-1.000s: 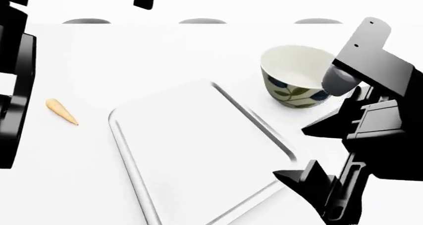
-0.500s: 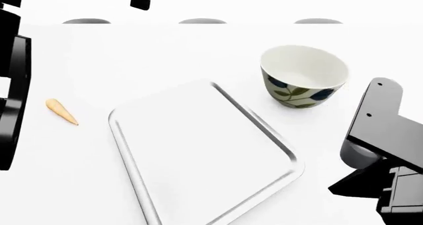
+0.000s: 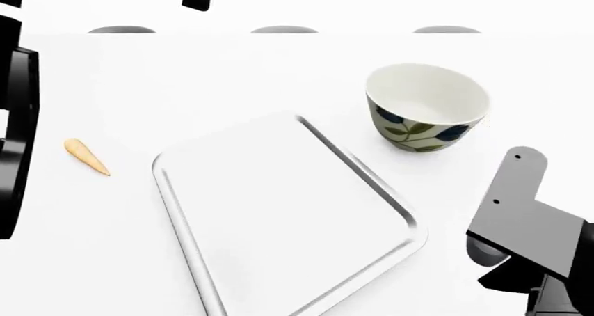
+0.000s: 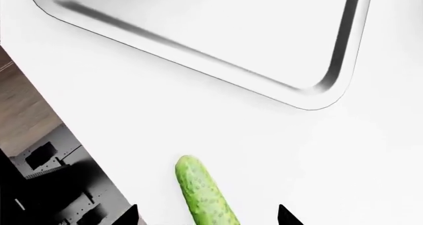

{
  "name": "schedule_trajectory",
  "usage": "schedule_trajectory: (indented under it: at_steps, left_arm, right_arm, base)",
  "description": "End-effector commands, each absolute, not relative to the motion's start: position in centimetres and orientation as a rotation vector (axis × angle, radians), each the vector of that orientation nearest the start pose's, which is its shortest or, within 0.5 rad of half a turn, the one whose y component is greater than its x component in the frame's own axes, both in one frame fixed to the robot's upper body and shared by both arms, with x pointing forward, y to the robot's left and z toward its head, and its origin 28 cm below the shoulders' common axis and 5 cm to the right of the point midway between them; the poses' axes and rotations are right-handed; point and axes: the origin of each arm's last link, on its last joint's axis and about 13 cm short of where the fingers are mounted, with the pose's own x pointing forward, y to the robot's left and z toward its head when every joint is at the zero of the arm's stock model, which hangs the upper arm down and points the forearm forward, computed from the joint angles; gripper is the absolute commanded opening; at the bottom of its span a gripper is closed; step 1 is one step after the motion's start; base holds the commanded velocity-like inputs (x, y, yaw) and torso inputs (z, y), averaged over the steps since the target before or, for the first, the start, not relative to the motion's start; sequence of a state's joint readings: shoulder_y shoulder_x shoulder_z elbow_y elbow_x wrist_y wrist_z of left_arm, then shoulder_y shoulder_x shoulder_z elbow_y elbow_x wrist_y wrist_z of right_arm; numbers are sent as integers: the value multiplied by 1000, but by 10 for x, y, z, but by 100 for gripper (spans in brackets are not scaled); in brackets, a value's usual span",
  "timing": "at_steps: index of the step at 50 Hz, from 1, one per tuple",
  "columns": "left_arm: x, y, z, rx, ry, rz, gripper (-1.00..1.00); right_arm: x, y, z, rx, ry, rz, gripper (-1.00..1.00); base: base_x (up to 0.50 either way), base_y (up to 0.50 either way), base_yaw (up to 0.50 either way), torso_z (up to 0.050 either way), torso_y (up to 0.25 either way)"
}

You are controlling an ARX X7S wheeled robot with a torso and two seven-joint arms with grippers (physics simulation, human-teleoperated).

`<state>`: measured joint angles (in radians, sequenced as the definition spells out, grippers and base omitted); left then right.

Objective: Place the two vegetables and bowl onto the tray for setting up a vegetable dip station.

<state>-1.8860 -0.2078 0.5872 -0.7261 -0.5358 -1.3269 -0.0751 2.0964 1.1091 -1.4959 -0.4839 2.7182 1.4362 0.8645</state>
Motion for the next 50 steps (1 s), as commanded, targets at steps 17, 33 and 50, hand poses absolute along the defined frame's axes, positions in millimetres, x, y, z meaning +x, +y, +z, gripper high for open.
schedule_trajectory:
  at_steps: [17,33,50]
  left_arm:
    - [349,228,426,262,279,3,100]
    - [348,228,426,262,279,1,100]
    - [346,230,427,255,276,11,100]
  right_arm:
    - [132,-159,300,-659,1085,635,100]
    - [149,-160,280,-721,1092,567,100]
    - [165,-148,256,-793,1161,631,-100]
  base:
    - [0,0,0,0,0]
    - [0,0,0,0,0]
    - [0,0,0,0,0]
